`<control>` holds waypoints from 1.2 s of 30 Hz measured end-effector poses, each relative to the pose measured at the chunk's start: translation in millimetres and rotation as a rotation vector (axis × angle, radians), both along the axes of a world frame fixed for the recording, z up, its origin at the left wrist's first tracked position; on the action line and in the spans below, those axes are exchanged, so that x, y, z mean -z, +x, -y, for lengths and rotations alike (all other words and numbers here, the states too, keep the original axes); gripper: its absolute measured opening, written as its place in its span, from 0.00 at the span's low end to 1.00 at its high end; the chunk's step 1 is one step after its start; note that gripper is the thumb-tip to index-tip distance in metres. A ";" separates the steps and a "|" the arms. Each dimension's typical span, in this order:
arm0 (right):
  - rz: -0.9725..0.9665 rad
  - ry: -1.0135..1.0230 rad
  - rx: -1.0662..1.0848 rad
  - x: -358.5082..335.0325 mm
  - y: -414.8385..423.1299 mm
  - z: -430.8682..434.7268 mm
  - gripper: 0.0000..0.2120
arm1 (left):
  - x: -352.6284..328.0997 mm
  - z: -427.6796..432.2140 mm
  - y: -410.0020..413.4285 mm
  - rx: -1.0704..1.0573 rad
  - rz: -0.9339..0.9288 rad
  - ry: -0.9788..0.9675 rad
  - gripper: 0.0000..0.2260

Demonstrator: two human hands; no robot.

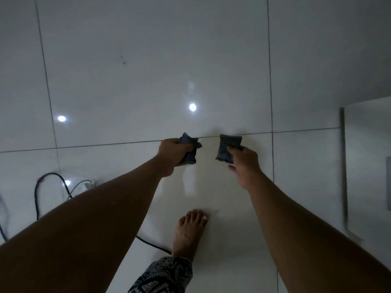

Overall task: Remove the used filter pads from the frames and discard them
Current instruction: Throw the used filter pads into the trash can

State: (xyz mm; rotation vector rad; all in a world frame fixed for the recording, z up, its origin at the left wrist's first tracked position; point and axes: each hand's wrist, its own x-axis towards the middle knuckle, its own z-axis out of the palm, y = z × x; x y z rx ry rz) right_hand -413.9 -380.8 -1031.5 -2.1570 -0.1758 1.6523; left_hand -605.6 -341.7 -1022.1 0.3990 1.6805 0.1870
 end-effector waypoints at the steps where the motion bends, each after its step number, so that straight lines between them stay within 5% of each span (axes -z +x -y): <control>1: -0.060 -0.009 0.042 -18.4 0.7 -4.7 0.06 | -14.9 -7.4 4.6 -0.015 0.046 0.004 0.10; 9: -0.179 0.047 0.231 -171.7 14.7 -7.0 0.15 | -156.9 -30.2 44.1 0.082 0.195 0.091 0.14; 19: -0.188 0.181 0.549 -408.7 62.0 55.6 0.10 | -389.4 13.0 107.2 0.152 0.186 0.184 0.14; 28: -0.093 0.327 0.741 -610.6 85.6 223.8 0.05 | -561.7 163.5 161.3 0.347 0.315 0.280 0.10; 36: -0.100 0.436 0.981 -703.9 88.5 407.5 0.07 | -661.0 291.6 179.1 0.573 0.409 0.312 0.18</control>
